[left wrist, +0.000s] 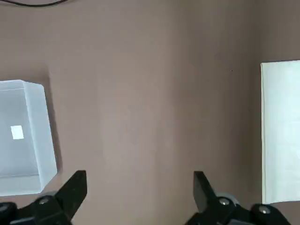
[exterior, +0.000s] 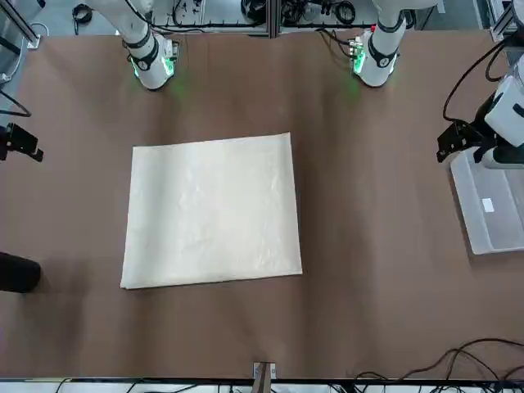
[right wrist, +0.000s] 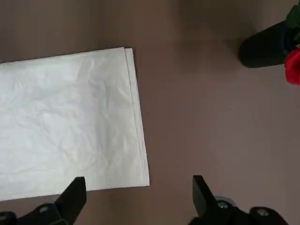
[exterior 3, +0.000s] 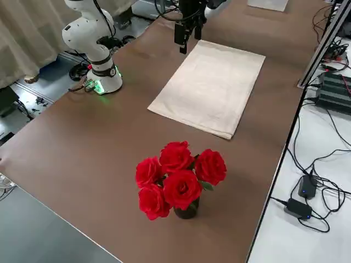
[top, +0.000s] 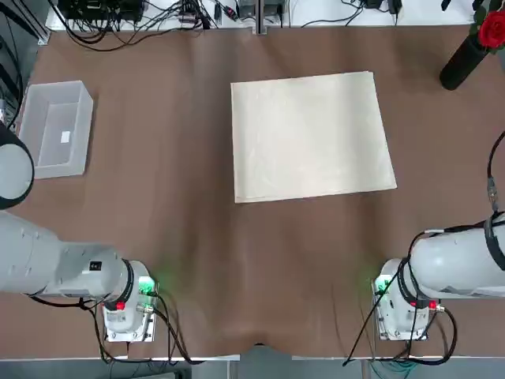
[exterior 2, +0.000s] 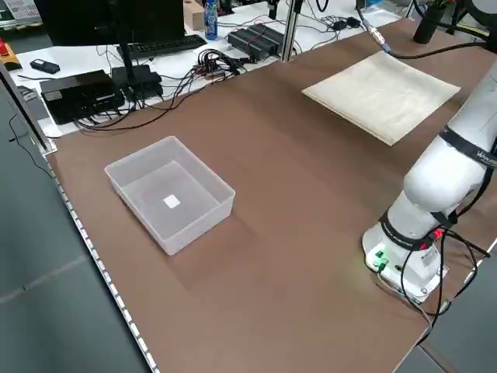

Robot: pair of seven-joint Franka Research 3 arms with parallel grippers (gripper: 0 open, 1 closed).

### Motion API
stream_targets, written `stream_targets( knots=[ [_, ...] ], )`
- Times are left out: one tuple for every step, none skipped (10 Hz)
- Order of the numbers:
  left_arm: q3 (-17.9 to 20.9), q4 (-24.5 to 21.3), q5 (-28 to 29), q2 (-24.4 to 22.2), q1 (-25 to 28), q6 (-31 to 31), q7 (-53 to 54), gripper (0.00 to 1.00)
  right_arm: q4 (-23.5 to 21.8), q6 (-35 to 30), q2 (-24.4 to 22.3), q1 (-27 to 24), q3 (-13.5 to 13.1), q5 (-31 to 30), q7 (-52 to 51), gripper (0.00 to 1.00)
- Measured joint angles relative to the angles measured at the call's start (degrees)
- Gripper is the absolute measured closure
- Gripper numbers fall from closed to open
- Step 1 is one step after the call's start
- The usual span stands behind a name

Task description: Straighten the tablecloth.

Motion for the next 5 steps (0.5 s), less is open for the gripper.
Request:
stream_targets(
  knots=[
    [0.0,0.0,0.0,0.0,0.0,0.0,0.0,0.0,0.0,0.0,0.0,0.1,0.0,0.0,0.4,0.0],
    [0.0,0.3,0.0,0.0,0.0,0.0,0.0,0.0,0.0,0.0,0.0,0.2,0.0,0.0,0.9,0.0],
    [0.0,0.8,0.0,0.0,0.0,0.0,0.0,0.0,0.0,0.0,0.0,0.3,0.0,0.0,1.3,0.0],
    [0.0,1.0,0.0,0.0,0.0,0.0,0.0,0.0,0.0,0.0,0.0,0.3,0.0,0.0,1.4,0.0],
    [0.0,1.2,0.0,0.0,0.0,0.0,0.0,0.0,0.0,0.0,0.0,0.3,0.0,0.0,1.4,0.0]
  ],
)
